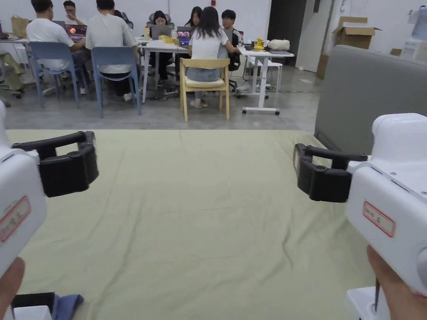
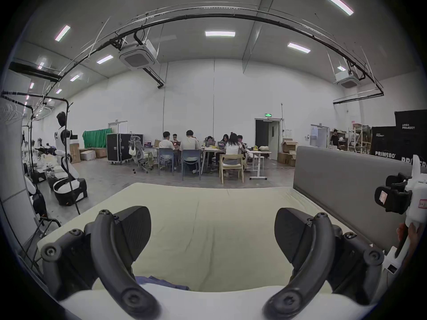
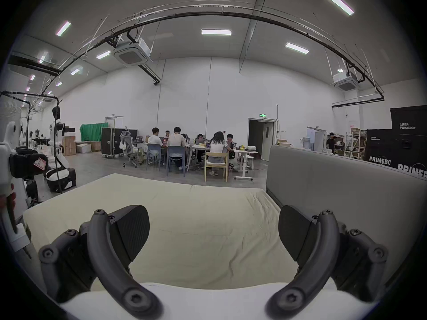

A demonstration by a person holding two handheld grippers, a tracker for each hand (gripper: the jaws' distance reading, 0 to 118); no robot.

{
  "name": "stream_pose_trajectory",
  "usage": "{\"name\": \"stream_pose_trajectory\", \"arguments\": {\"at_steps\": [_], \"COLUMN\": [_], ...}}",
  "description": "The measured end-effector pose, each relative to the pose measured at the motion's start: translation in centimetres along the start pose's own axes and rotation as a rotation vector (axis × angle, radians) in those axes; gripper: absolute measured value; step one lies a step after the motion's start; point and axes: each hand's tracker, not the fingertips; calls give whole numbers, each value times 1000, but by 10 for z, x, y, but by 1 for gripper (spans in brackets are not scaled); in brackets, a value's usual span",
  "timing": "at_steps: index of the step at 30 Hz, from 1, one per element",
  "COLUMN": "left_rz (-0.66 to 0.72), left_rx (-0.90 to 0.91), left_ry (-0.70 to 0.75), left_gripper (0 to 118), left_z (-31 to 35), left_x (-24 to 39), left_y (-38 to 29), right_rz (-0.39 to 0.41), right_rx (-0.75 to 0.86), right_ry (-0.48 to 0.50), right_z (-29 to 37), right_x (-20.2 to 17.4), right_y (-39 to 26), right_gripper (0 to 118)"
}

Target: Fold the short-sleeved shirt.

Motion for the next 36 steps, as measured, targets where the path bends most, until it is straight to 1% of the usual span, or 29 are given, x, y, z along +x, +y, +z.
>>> {"name": "stream_pose_trajectory", "arguments": {"at_steps": [13, 17, 21, 27, 36], "left_rz": [-5, -14, -26, -16, -23], "left_rx": [-17, -36, -22, -6, -7], "left_ry": [27, 12, 10, -6, -5], "left_gripper": [114, 114, 114, 114, 114], "left_z": [-1, -3, -2, 0, 0], "left_x": [-4, -4, -2, -1, -1], "left_y": [-2, -2, 0, 5, 5], "right_rz": [-10, -14, -34, -21, -38], "right_rx": [-4, 0, -2, -18, -8], "right_ry": [12, -5, 0, 5, 6], "right_z": [-3, -2, -3, -6, -5], "right_x": [-2, -1, 0, -1, -1], "right_y": [-1, -1, -3, -6, -4], "right_gripper": [116, 117, 117, 117, 117]}}
